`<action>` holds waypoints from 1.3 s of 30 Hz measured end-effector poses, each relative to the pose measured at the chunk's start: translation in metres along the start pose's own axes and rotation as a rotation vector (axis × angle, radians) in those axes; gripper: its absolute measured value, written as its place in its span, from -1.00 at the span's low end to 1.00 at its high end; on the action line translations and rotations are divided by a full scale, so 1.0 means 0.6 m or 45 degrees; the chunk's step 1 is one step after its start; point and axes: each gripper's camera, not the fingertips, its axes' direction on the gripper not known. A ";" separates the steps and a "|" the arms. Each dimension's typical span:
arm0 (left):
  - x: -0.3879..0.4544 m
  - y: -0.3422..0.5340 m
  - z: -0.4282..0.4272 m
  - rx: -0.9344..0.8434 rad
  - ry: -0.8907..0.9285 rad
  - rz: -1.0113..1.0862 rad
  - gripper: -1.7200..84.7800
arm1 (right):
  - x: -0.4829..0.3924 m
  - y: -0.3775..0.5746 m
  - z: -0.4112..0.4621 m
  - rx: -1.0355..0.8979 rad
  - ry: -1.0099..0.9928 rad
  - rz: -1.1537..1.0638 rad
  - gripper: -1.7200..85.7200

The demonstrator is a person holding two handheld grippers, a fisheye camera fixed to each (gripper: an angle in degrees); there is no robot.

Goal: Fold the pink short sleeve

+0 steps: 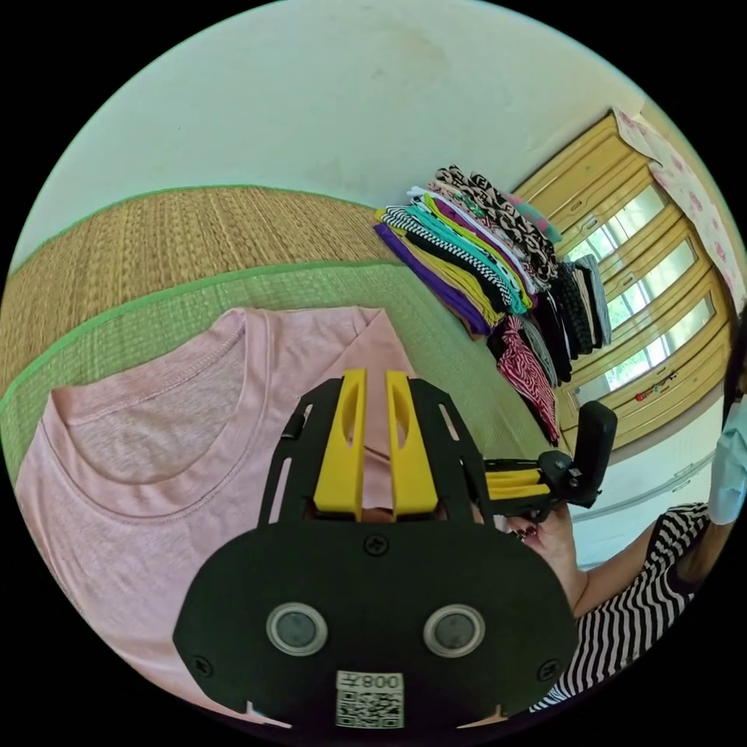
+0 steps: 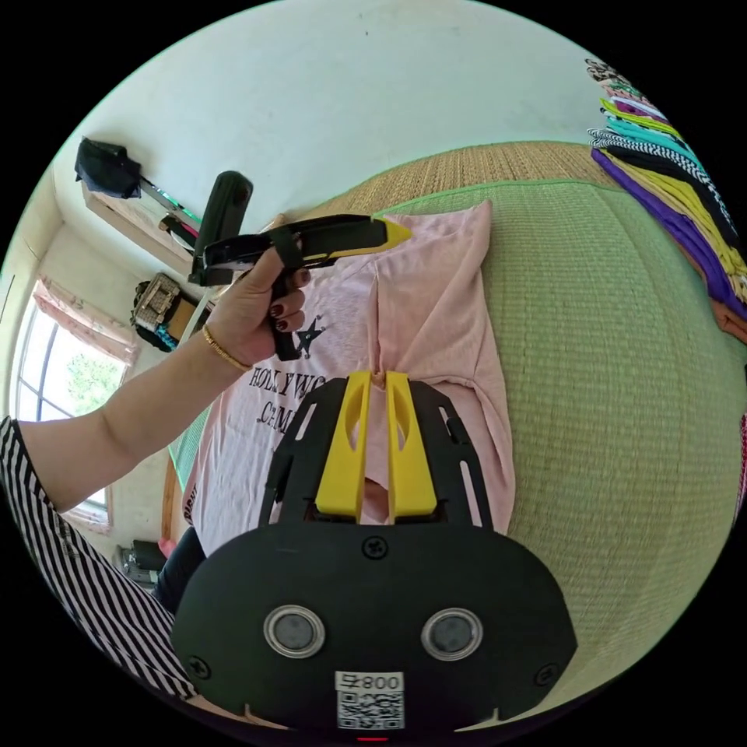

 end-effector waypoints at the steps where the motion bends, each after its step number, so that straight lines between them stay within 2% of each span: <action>1: 0.005 -0.009 0.019 -0.025 -0.003 0.019 -0.86 | 0.002 -0.004 0.004 -0.011 -0.019 0.000 -0.86; 12: 0.030 -0.046 0.144 -0.209 -0.160 0.110 -0.90 | -0.020 -0.026 -0.006 -0.007 -0.099 -0.060 -0.80; 15: 0.046 -0.045 0.157 -0.180 -0.107 0.159 -0.91 | -0.023 -0.026 -0.024 0.052 -0.028 -0.041 -0.84; 19: 0.064 -0.041 0.219 -0.262 -0.182 0.234 -0.92 | -0.005 -0.027 -0.023 0.037 0.129 0.067 -0.92; 22: 0.060 -0.044 0.251 -0.227 -0.151 0.215 -0.94 | -0.001 -0.030 -0.025 0.045 0.145 0.106 -0.95; 26: 0.066 -0.039 0.299 -0.232 -0.181 0.252 -0.95 | -0.001 -0.029 -0.055 0.115 0.319 0.179 -0.96; 33: 0.056 0.033 0.337 -0.173 -0.123 0.270 -0.95 | -0.016 -0.036 -0.076 0.141 0.258 0.208 -0.96; 36: 0.036 0.069 0.384 -0.260 -0.151 0.256 -0.95 | -0.046 -0.049 -0.083 0.145 0.232 0.152 -0.96; 39: 0.020 0.114 0.396 -0.180 -0.114 0.252 -0.95 | -0.062 -0.057 -0.092 0.148 0.267 0.142 -0.96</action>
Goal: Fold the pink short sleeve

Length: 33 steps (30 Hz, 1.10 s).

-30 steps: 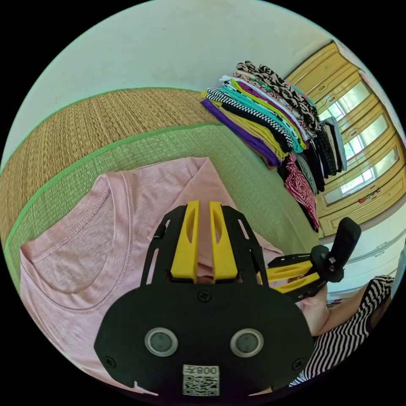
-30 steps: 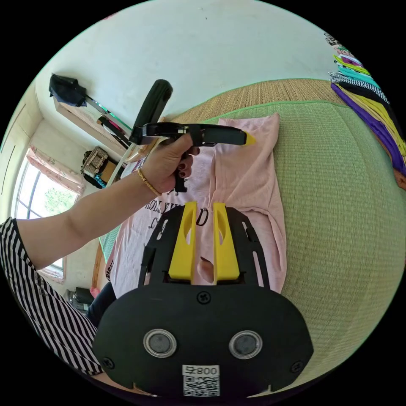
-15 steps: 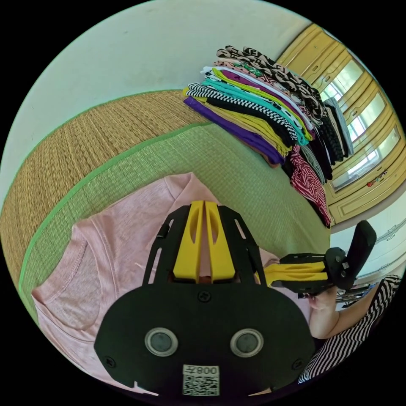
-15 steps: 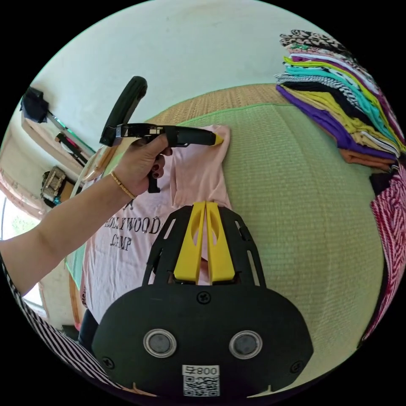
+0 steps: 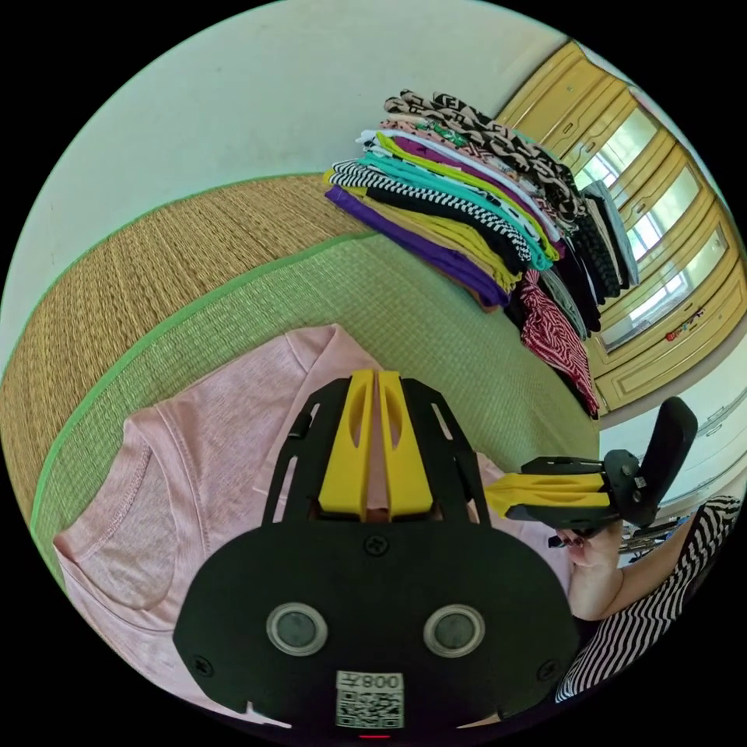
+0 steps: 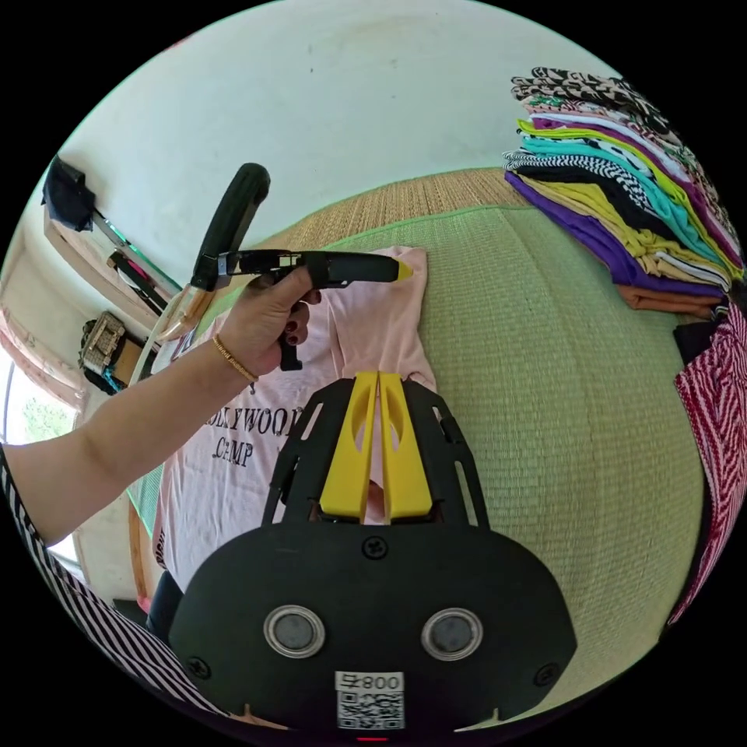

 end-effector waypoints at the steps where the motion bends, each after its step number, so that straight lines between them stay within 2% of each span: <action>1: -0.002 0.018 0.013 0.006 -0.014 0.004 -0.95 | 0.000 -0.003 0.000 -0.008 -0.013 0.004 -0.96; 3: -0.009 0.043 0.050 -0.073 -0.008 0.001 -0.95 | 0.002 -0.008 0.016 -0.077 -0.037 0.017 -0.96; 9: -0.036 0.187 0.056 0.110 0.059 -0.080 -0.95 | -0.025 -0.027 -0.007 -0.061 0.001 -0.001 -0.96; 12: -0.057 0.267 0.127 -0.078 0.034 -0.124 -0.95 | -0.035 -0.036 0.000 -0.071 -0.006 0.008 -0.96; 16: -0.062 0.420 0.103 0.189 0.136 -0.274 -0.95 | -0.043 -0.049 -0.015 -0.055 -0.028 0.016 -0.96; 21: -0.039 0.678 0.108 0.213 0.185 -0.451 -0.95 | -0.052 -0.065 -0.032 -0.037 -0.079 0.023 -0.96; 24: -0.022 0.870 0.110 0.180 0.152 -0.609 -0.94 | -0.003 -0.075 -0.037 -0.035 -0.363 0.158 -0.96; 25: -0.016 0.947 0.105 0.178 0.119 -0.696 -0.93 | 0.030 -0.072 -0.037 -0.007 -0.552 0.256 -0.96; 26: -0.014 0.985 0.102 0.185 0.103 -0.739 -0.92 | 0.062 -0.063 -0.040 0.062 -0.746 0.361 -0.96; 28: -0.005 1.129 0.085 0.258 0.034 -0.912 -0.88 | 0.089 -0.051 -0.055 0.177 -0.913 0.473 -0.96; 30: -0.005 1.221 0.076 0.326 -0.008 -1.025 -0.83 | 0.086 -0.050 -0.070 0.165 -0.898 0.512 -0.95; 33: -0.031 1.344 0.080 0.445 -0.033 -1.181 -0.79 | 0.026 -0.066 -0.111 0.127 -0.826 0.426 -0.95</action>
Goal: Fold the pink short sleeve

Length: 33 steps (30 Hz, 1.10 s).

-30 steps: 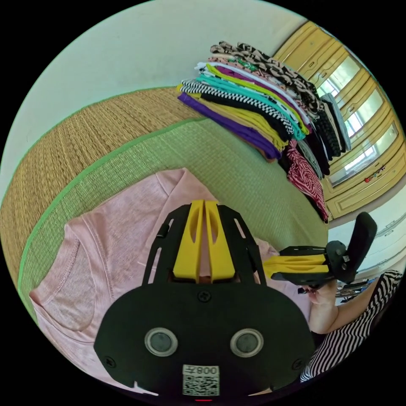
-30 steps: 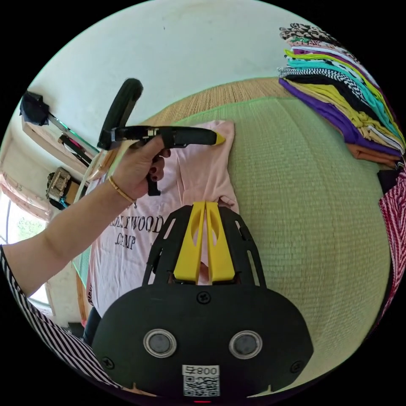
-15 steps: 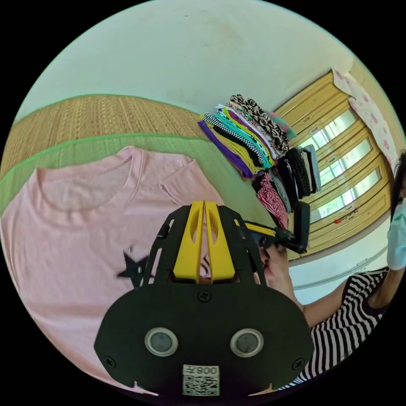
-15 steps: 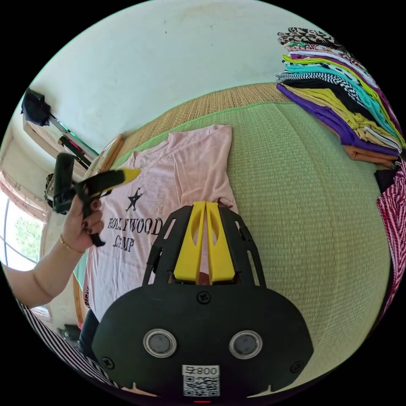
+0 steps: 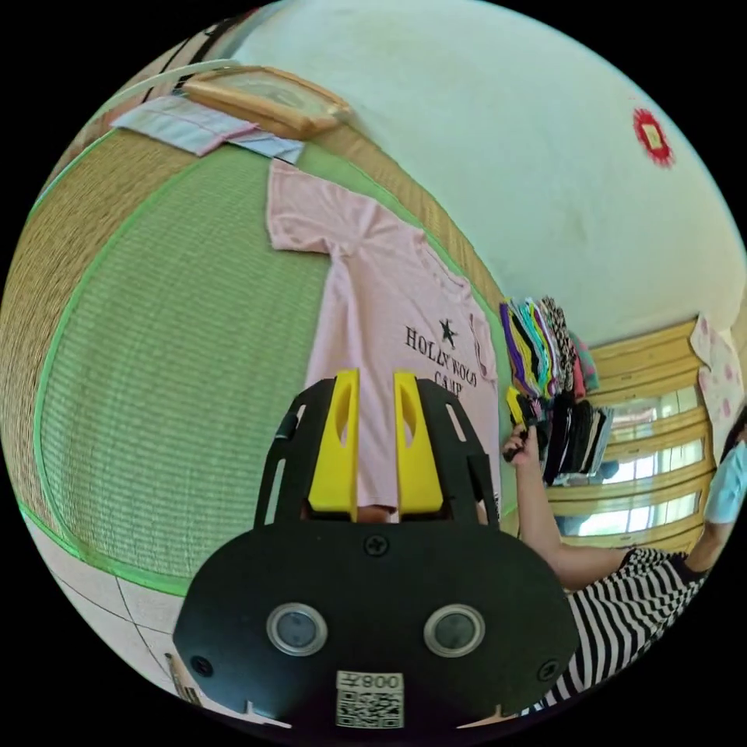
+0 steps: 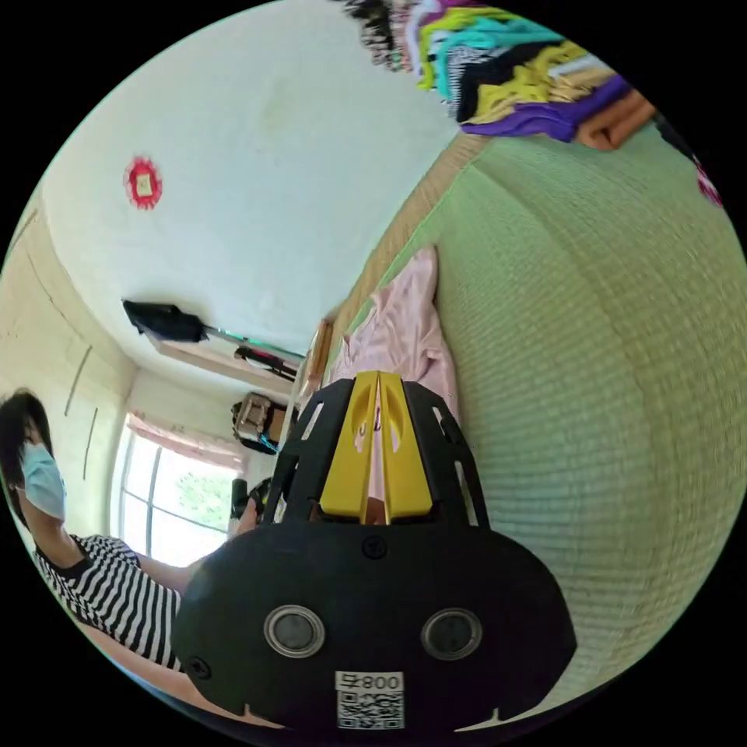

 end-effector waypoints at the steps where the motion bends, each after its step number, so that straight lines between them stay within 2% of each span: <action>1: -0.043 0.008 0.002 0.039 0.002 -0.044 -0.78 | -0.041 0.002 0.015 -0.040 0.030 -0.057 -0.94; 6: -0.208 0.004 0.064 0.157 0.075 -0.196 -0.76 | -0.218 -0.001 0.157 -0.259 0.146 -0.293 -0.88; 11: -0.305 0.007 0.145 0.211 0.133 -0.207 -0.77 | -0.443 -0.020 0.443 -0.557 0.237 -0.599 -0.81; 14: -0.333 0.031 0.181 0.219 0.073 -0.135 -0.80 | -0.568 -0.011 0.621 -0.697 0.319 -0.793 -0.79; 20: -0.404 0.105 0.227 0.261 0.084 -0.080 -0.81 | -0.752 0.020 0.929 -0.900 0.434 -1.026 -0.77; 26: -0.468 0.160 0.272 0.311 0.116 -0.090 -0.88 | -0.862 0.048 1.135 -0.960 0.605 -1.167 -0.77; 31: -0.513 0.178 0.307 0.294 0.138 -0.109 -0.91 | -0.889 0.058 1.244 -1.041 0.726 -1.183 -0.79; 33: -0.519 0.181 0.315 0.288 0.135 -0.081 -0.90 | -0.898 0.057 1.252 -0.980 0.757 -1.203 -0.83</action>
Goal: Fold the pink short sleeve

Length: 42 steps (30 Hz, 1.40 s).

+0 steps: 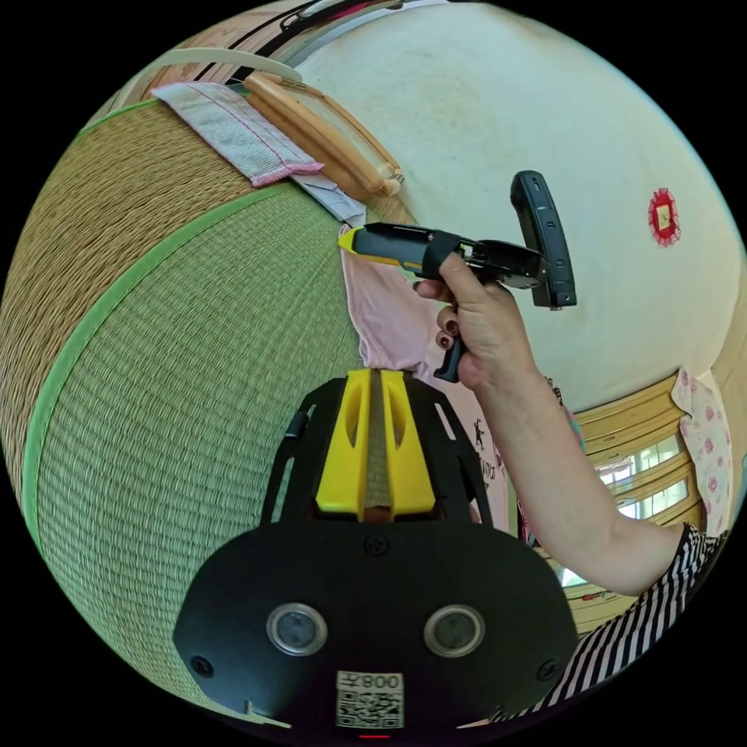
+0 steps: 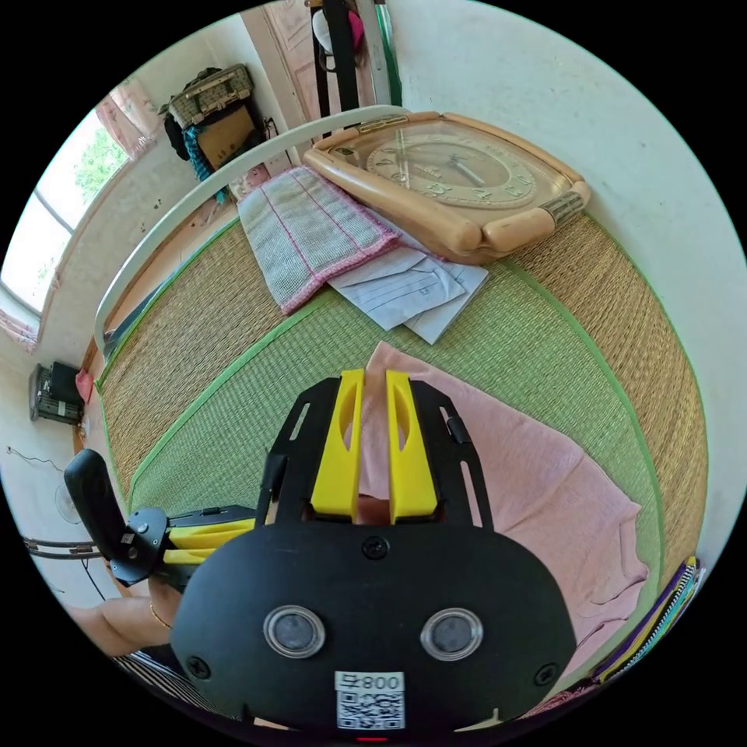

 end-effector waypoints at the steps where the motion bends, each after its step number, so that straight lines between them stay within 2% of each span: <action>1: -0.003 0.002 0.004 -0.001 -0.002 0.022 -0.91 | -0.001 -0.006 -0.001 0.001 0.010 0.000 -0.84; 9: -0.036 -0.005 0.038 0.009 -0.027 -0.017 -0.95 | 0.024 -0.026 -0.007 0.027 -0.006 -0.004 -0.93; 15: -0.016 -0.018 0.031 0.067 -0.008 0.082 -0.95 | 0.143 0.013 -0.074 0.195 -0.303 0.132 -0.94; 21: 0.067 -0.043 0.049 0.040 0.005 0.329 -0.94 | 0.312 0.148 -0.159 0.415 -0.550 0.271 -0.94; 25: 0.108 -0.065 0.090 -0.013 -0.111 0.420 -0.86 | 0.428 0.250 -0.128 0.454 -0.654 0.454 -0.94; 30: 0.096 -0.155 0.129 -0.078 -0.055 0.344 -0.78 | 0.494 0.310 -0.071 0.452 -0.803 0.516 -0.94; 33: 0.104 -0.214 0.157 -0.140 -0.145 0.352 -0.81 | 0.519 0.331 -0.053 0.472 -0.849 0.516 -0.94; 37: 0.116 -0.274 0.194 -0.258 -0.129 0.336 -0.91 | 0.554 0.361 -0.033 0.507 -0.912 0.529 -0.94; 42: 0.173 -0.287 0.138 -0.027 -0.046 0.463 -0.94 | 0.601 0.406 -0.021 0.540 -0.954 0.565 -0.94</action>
